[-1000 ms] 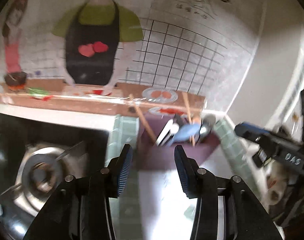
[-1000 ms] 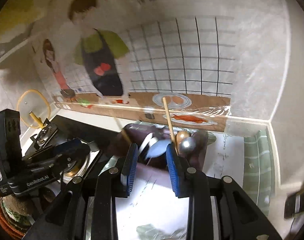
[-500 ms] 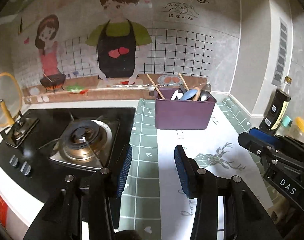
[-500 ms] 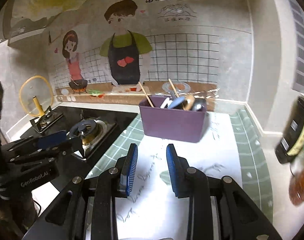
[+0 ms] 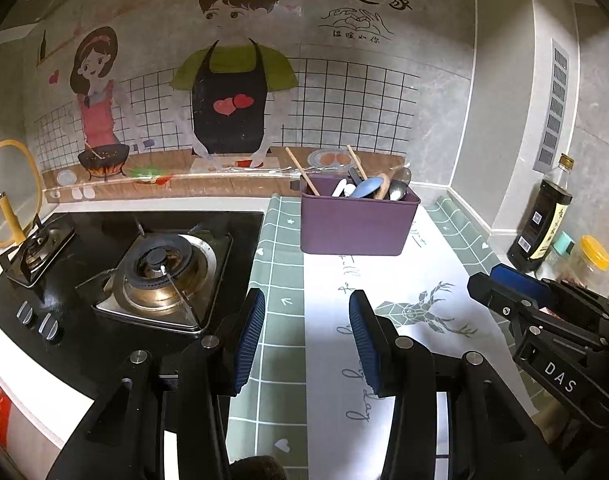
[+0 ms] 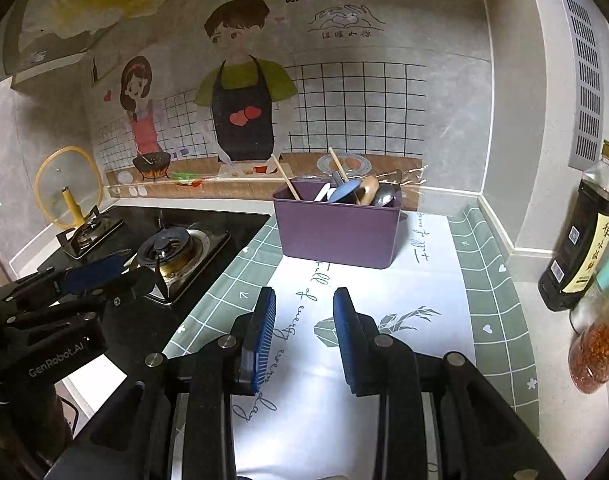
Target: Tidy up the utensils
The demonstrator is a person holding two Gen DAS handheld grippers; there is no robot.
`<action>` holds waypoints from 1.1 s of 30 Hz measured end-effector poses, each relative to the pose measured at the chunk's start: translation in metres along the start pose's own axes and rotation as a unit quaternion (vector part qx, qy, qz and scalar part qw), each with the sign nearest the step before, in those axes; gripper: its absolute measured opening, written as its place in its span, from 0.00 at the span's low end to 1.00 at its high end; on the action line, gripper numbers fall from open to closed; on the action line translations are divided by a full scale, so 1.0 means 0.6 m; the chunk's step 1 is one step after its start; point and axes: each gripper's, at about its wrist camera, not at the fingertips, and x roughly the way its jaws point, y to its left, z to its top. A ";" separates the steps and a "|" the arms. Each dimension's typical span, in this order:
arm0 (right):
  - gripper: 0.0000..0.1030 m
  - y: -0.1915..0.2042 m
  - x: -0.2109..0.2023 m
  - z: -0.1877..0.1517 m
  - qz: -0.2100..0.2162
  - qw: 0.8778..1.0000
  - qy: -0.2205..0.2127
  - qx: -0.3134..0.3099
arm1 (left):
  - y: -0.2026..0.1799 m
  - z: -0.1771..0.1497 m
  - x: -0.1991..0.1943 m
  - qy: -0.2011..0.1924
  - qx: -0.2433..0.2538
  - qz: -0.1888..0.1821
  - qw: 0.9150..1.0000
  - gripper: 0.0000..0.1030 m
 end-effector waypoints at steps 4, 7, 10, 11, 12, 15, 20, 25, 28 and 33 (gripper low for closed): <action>0.28 -0.001 -0.001 0.000 -0.002 1.000 -0.001 0.002 | 0.000 0.000 0.000 0.000 0.000 -0.002 1.000 0.44; 0.28 -0.002 -0.003 0.000 -0.004 1.000 -0.003 0.000 | -0.002 -0.001 0.002 0.002 0.000 -0.004 1.000 0.44; 0.28 -0.002 -0.004 0.000 -0.005 1.000 -0.003 0.000 | -0.004 -0.002 0.002 0.004 0.001 -0.005 1.000 0.44; 0.28 -0.002 -0.004 0.000 -0.004 1.000 -0.003 0.000 | -0.005 -0.003 0.003 0.005 0.002 -0.006 1.000 0.44; 0.28 -0.002 -0.005 -0.001 -0.004 1.000 -0.003 0.001 | -0.006 -0.003 0.002 0.004 0.002 -0.006 1.000 0.44; 0.28 -0.001 -0.006 0.000 -0.003 1.000 -0.005 0.000 | -0.006 -0.003 0.003 0.005 0.002 -0.007 1.000 0.44; 0.28 -0.001 -0.009 -0.001 -0.005 1.000 -0.004 0.001 | -0.008 -0.003 0.002 0.006 0.003 -0.007 1.000 0.44; 0.28 -0.002 -0.010 -0.002 -0.005 1.000 -0.003 0.003 | -0.010 -0.004 0.002 0.007 0.003 -0.007 1.000 0.44; 0.28 -0.003 -0.011 -0.002 -0.006 1.000 -0.002 0.006 | -0.009 -0.004 0.002 0.007 0.004 -0.007 1.000 0.44; 0.28 -0.002 -0.010 0.000 -0.008 1.000 -0.004 0.007 | -0.010 -0.003 0.002 0.006 0.003 -0.007 1.000 0.44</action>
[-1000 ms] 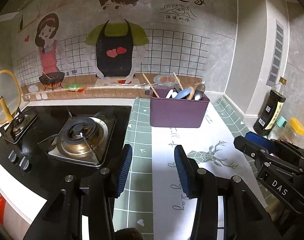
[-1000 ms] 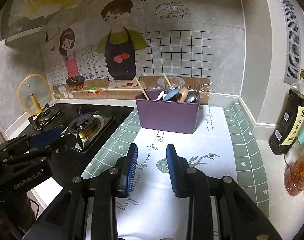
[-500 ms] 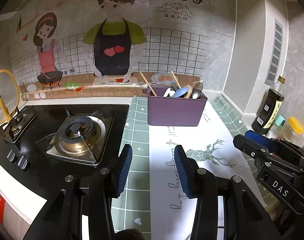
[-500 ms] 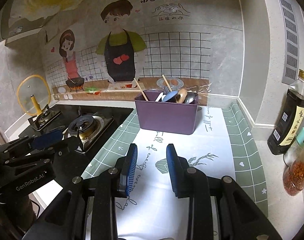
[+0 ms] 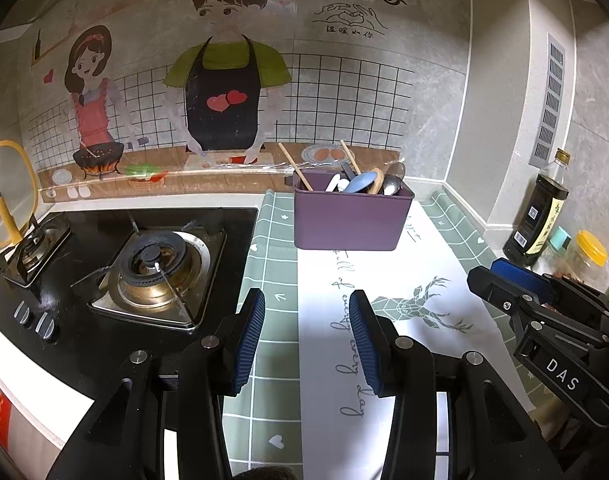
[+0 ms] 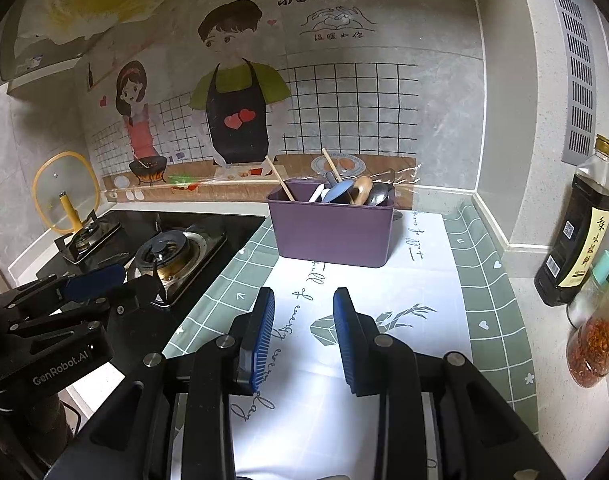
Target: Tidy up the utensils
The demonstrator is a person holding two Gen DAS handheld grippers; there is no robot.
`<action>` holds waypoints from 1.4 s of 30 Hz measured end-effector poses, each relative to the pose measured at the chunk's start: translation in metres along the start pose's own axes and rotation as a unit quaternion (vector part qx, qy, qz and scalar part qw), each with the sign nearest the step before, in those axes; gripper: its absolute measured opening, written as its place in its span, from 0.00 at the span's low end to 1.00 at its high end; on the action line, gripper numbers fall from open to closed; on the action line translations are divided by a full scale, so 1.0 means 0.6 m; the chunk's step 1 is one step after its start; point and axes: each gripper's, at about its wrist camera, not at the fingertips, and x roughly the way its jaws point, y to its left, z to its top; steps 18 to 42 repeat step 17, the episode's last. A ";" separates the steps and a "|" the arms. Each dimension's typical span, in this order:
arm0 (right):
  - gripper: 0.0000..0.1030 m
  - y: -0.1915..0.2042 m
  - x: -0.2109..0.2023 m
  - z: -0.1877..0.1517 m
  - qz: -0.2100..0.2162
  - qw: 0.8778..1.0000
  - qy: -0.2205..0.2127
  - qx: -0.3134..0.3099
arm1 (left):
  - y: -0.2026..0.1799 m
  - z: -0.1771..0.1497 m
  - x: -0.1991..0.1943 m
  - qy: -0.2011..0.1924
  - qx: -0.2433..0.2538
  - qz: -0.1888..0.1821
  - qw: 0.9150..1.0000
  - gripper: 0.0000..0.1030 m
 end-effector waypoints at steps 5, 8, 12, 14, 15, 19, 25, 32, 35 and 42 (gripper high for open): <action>0.28 0.000 0.001 0.000 -0.004 1.000 0.001 0.003 | -0.001 0.000 0.000 0.001 -0.001 -0.001 1.000 0.44; 0.28 0.000 0.002 0.000 -0.007 1.000 0.001 0.007 | -0.001 -0.001 0.002 0.005 0.001 0.000 1.000 0.44; 0.28 -0.001 0.000 0.002 -0.012 1.000 -0.004 0.012 | 0.004 -0.001 0.008 0.011 0.003 -0.004 1.000 0.44; 0.28 0.001 0.000 0.003 -0.014 1.000 -0.005 0.012 | 0.008 -0.002 0.010 0.011 0.002 -0.007 1.000 0.44; 0.28 0.002 -0.001 0.003 -0.016 1.000 -0.006 0.012 | 0.011 -0.003 0.010 0.010 0.000 -0.006 1.000 0.44; 0.28 0.003 -0.001 0.002 -0.017 1.000 -0.006 0.012 | 0.016 -0.003 0.012 0.011 -0.002 -0.011 1.000 0.44; 0.28 0.003 -0.001 0.002 -0.017 1.000 -0.006 0.012 | 0.016 -0.003 0.012 0.011 -0.002 -0.011 1.000 0.44; 0.28 0.003 -0.001 0.002 -0.017 1.000 -0.006 0.012 | 0.016 -0.003 0.012 0.011 -0.002 -0.011 1.000 0.44; 0.28 0.003 -0.001 0.002 -0.017 1.000 -0.006 0.012 | 0.016 -0.003 0.012 0.011 -0.002 -0.011 1.000 0.44; 0.28 0.003 -0.001 0.002 -0.017 1.000 -0.006 0.012 | 0.016 -0.003 0.012 0.011 -0.002 -0.011 1.000 0.44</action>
